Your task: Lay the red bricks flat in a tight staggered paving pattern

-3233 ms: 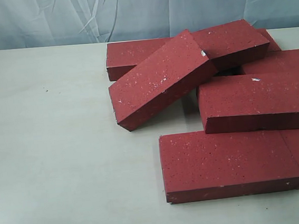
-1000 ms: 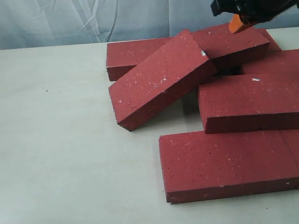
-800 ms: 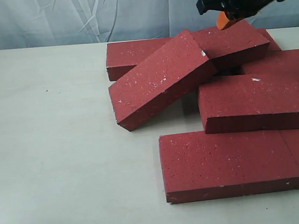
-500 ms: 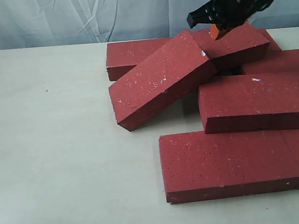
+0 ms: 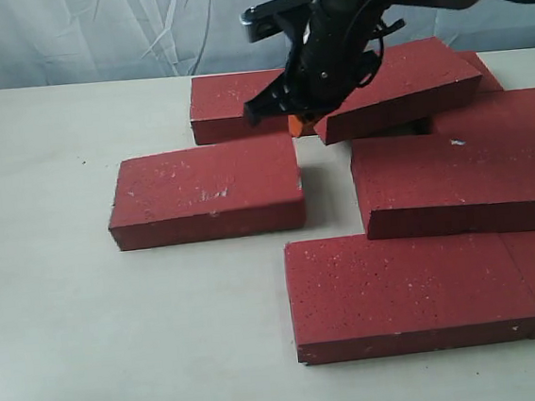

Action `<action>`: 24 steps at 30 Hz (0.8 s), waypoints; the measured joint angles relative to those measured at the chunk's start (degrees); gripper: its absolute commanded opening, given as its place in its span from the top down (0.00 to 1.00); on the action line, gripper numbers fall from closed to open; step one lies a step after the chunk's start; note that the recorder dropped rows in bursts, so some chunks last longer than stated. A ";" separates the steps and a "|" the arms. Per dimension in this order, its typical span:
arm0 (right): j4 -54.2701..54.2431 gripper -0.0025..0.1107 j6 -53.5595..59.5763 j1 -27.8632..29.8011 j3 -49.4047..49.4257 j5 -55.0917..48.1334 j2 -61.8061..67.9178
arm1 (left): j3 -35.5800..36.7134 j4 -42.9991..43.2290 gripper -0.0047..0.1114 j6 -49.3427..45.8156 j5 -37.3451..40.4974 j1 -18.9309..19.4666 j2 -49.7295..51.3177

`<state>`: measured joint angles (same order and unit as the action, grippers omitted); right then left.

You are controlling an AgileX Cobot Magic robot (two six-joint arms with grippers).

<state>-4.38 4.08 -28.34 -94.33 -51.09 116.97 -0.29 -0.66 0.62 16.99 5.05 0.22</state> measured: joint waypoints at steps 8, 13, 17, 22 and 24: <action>-0.50 0.98 0.00 -3.66 0.00 1.09 2.02 | 0.00 0.00 0.96 0.00 0.00 0.00 0.00; -0.50 0.98 0.00 -3.74 0.00 1.09 2.02 | 0.00 0.00 0.96 0.00 0.00 0.00 0.00; -1.58 0.98 0.00 -3.74 0.00 1.09 2.02 | 0.00 0.00 0.96 0.00 0.00 0.00 0.00; -3.90 0.98 0.00 -3.74 0.00 2.34 2.02 | 0.00 0.00 0.96 0.00 0.00 0.00 0.00; -5.05 0.98 0.00 -3.74 0.00 2.75 2.02 | 0.00 0.00 0.96 0.00 0.00 0.00 0.00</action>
<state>-9.43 4.08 -32.09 -94.33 -48.35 118.99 -0.29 -0.66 0.62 16.99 5.05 0.22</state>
